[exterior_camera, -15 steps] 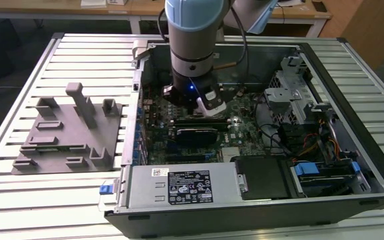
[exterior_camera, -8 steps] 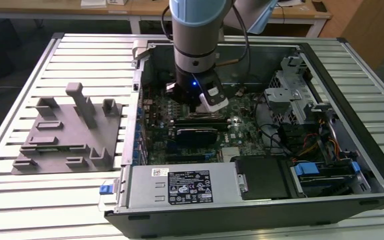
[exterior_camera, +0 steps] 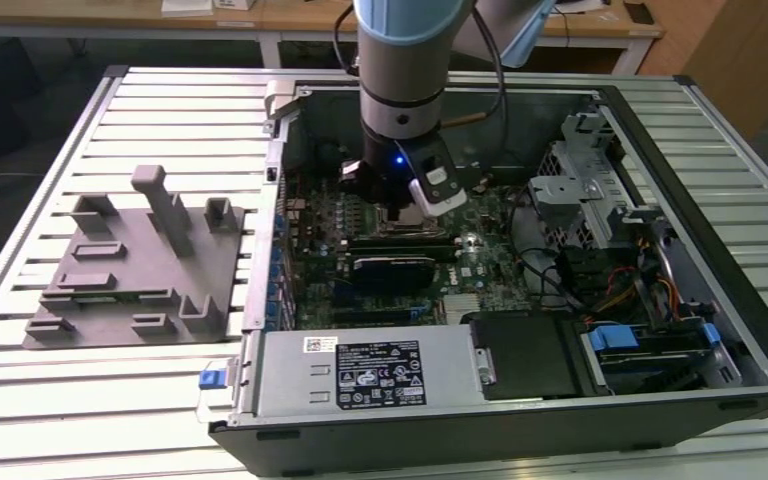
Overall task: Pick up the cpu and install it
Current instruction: 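Install the second cpu locking lever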
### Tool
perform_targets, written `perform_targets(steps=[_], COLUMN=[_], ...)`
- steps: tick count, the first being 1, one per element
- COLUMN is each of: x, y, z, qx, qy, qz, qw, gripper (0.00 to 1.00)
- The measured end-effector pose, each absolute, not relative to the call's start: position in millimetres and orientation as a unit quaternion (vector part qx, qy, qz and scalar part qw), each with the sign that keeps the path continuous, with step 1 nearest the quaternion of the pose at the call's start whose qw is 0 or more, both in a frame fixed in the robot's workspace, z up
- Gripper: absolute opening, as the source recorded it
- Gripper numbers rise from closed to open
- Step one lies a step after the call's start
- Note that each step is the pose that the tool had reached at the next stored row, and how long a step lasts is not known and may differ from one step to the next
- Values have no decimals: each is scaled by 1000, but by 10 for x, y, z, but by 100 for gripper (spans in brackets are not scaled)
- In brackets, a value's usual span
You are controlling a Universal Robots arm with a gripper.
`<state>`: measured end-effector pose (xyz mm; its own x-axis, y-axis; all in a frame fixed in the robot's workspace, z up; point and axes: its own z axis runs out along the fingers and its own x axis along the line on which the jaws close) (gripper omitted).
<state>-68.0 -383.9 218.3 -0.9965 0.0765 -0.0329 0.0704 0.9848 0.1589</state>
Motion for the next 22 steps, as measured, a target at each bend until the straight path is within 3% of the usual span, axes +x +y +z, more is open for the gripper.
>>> perform_targets(steps=[22], x=[-455], y=[-3604], z=[2183], qx=[45], qy=[997], qz=[62], qw=[21], gripper=[11])
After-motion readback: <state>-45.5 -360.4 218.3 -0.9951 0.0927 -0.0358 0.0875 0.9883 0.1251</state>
